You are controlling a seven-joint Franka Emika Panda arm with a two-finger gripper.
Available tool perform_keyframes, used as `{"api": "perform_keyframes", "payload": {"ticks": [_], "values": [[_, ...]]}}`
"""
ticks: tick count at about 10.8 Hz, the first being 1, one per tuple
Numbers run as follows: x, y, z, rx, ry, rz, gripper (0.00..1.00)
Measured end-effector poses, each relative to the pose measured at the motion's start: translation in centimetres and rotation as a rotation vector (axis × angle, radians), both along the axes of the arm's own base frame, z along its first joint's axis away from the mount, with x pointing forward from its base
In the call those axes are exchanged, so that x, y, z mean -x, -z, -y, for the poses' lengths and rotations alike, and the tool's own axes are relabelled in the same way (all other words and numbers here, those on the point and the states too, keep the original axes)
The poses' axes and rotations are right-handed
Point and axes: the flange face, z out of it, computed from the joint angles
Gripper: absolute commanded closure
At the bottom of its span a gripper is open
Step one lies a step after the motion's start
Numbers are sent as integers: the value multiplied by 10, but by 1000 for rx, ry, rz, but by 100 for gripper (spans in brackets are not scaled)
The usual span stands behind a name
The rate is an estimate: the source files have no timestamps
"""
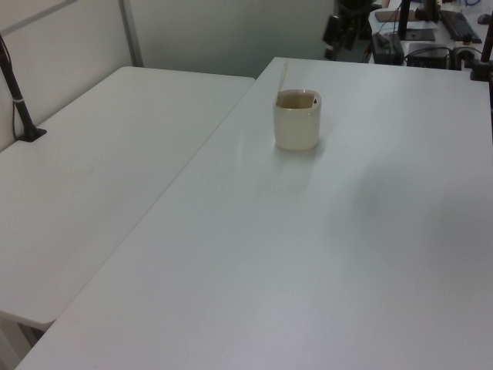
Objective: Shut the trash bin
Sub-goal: 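Lower the gripper down onto the raised lid of the cream bin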
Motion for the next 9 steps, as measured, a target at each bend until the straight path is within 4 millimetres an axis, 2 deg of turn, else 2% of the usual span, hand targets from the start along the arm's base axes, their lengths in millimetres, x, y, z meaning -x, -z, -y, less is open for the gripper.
{"api": "perform_keyframes", "payload": {"ticks": [2, 4, 5, 6, 7, 9], "values": [[-31, 7, 9, -50, 189, 83, 14], [-54, 7, 15, -110, 345, 202, 16], [-62, 4, 18, -144, 417, 257, 32], [-68, 3, 25, -177, 486, 305, 70], [-75, 3, 32, -203, 535, 349, 100], [-85, 8, 40, -231, 579, 404, 100]]}}
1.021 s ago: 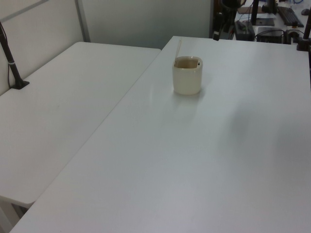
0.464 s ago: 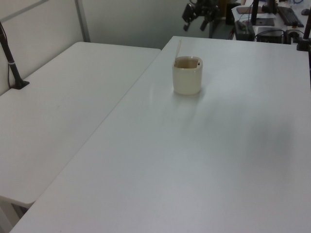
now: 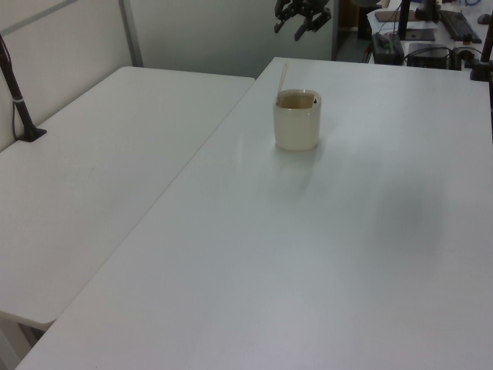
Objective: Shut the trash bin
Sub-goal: 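Lower the gripper down onto the raised lid of the cream bin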
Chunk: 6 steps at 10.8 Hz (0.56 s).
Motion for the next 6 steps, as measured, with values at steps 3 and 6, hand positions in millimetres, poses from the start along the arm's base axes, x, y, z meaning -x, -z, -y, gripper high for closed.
{"api": "perform_keyframes", "payload": {"ticks": [3, 6], "values": [[-13, 17, 1, -25, 36, 8, 100], [-23, 39, 2, -32, 45, -14, 100]]}}
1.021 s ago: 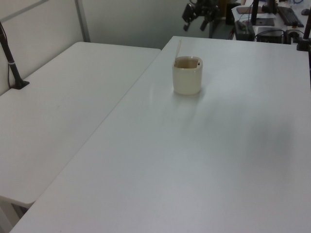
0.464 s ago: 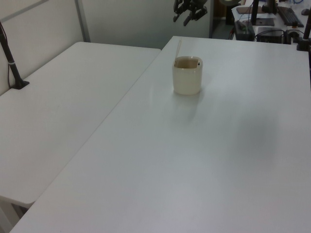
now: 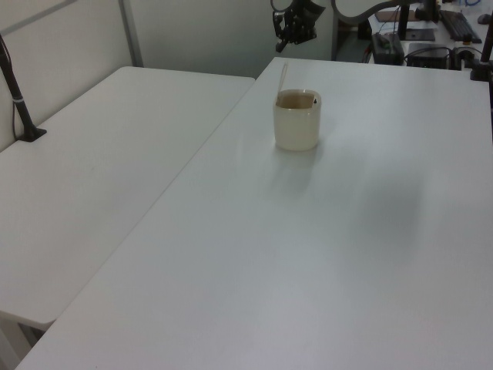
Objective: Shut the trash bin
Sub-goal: 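Lower the gripper down onto the raised lid of the cream bin, then push the lid down with the gripper fingertips until it shuts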
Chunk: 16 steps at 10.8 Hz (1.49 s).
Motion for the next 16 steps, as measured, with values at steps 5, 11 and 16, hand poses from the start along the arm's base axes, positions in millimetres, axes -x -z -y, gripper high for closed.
{"api": "perform_keyframes", "payload": {"ticks": [5, 11, 16], "values": [[-2, 10, 15, 35, 0, -16, 100], [-4, 21, 14, 55, -14, -36, 100], [-3, 37, 9, 94, -59, -73, 100]]}}
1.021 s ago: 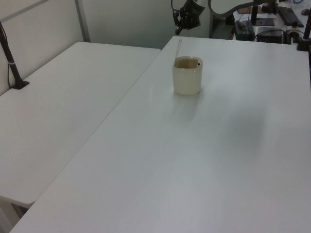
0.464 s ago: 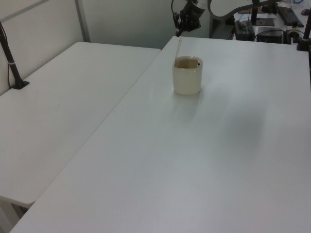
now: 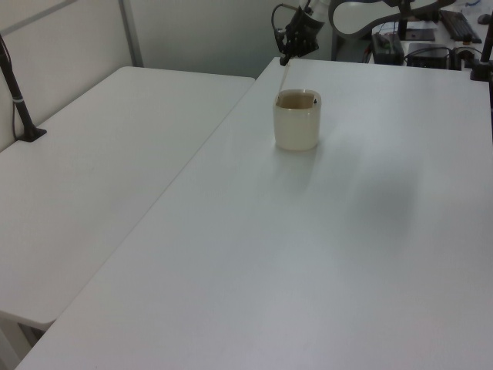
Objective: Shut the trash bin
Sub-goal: 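Push the lid down with the gripper fingertips until it shuts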
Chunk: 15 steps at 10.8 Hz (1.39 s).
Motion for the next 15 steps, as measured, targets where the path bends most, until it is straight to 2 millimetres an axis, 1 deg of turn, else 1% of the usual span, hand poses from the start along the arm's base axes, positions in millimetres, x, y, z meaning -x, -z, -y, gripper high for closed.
{"api": "perform_keyframes", "payload": {"ticks": [3, 6, 9, 13, 14, 15], "values": [[5, 8, -4, 39, -77, -49, 100], [20, 8, -5, 75, -150, -116, 100], [27, 33, -10, 83, -197, -176, 100], [30, 64, -15, 90, -244, -233, 100], [31, 71, -15, 94, -257, -246, 100], [31, 72, -15, 101, -267, -250, 100]]}}
